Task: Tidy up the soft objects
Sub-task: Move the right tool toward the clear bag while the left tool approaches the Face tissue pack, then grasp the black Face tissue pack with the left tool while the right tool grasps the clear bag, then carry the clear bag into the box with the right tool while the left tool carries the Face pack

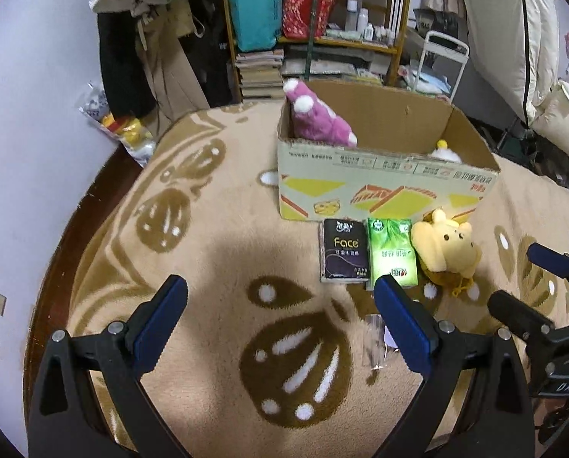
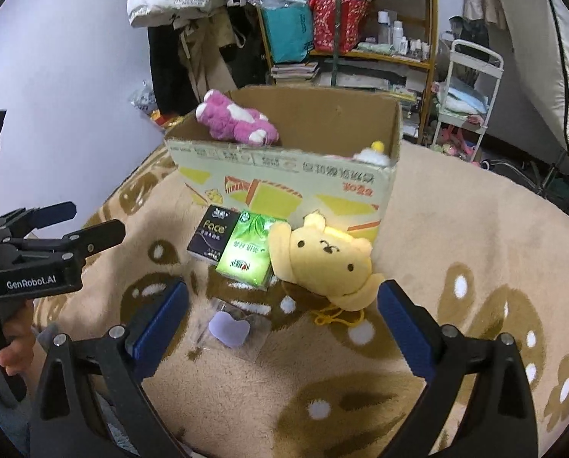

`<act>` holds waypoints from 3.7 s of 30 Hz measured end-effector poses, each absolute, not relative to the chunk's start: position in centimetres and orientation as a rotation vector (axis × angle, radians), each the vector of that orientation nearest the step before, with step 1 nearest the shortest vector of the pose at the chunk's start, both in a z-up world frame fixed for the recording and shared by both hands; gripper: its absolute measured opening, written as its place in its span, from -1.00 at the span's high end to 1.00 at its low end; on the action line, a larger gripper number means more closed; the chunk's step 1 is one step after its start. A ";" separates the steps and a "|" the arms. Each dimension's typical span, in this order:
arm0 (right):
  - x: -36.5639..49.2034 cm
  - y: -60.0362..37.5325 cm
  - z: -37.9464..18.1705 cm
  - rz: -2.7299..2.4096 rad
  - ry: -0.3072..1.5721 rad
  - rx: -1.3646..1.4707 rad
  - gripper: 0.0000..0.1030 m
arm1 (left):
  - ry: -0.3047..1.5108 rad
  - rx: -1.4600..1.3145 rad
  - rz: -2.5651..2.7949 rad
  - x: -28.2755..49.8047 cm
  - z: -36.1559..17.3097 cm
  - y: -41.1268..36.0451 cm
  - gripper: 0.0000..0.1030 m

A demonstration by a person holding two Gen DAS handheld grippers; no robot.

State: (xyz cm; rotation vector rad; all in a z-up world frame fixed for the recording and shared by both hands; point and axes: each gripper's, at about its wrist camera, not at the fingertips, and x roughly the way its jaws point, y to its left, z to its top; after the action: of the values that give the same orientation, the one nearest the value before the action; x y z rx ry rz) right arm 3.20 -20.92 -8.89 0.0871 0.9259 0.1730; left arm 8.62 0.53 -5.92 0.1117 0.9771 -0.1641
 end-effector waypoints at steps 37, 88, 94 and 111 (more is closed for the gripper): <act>7.6 -13.9 -18.8 0.329 1.170 0.003 -0.80 | 1.287 0.174 -0.289 16.9 -15.6 -3.1 -0.88; 6.0 -17.3 -17.7 0.245 1.131 0.027 0.75 | 1.118 0.070 -0.249 10.7 -10.8 -1.3 0.13; 5.3 -17.9 -13.3 0.209 1.044 0.054 0.76 | 1.016 0.103 -0.242 8.5 -8.1 -1.8 0.13; 2.5 -21.8 -4.7 0.156 0.745 0.138 0.76 | 0.690 0.080 -0.241 5.2 -1.4 -1.0 0.13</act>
State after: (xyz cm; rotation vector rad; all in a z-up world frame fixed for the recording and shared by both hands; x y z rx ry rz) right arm 2.46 -21.77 -4.72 0.1383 0.7448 0.1562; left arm 5.22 -1.04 -1.40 0.0800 0.6899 -0.2415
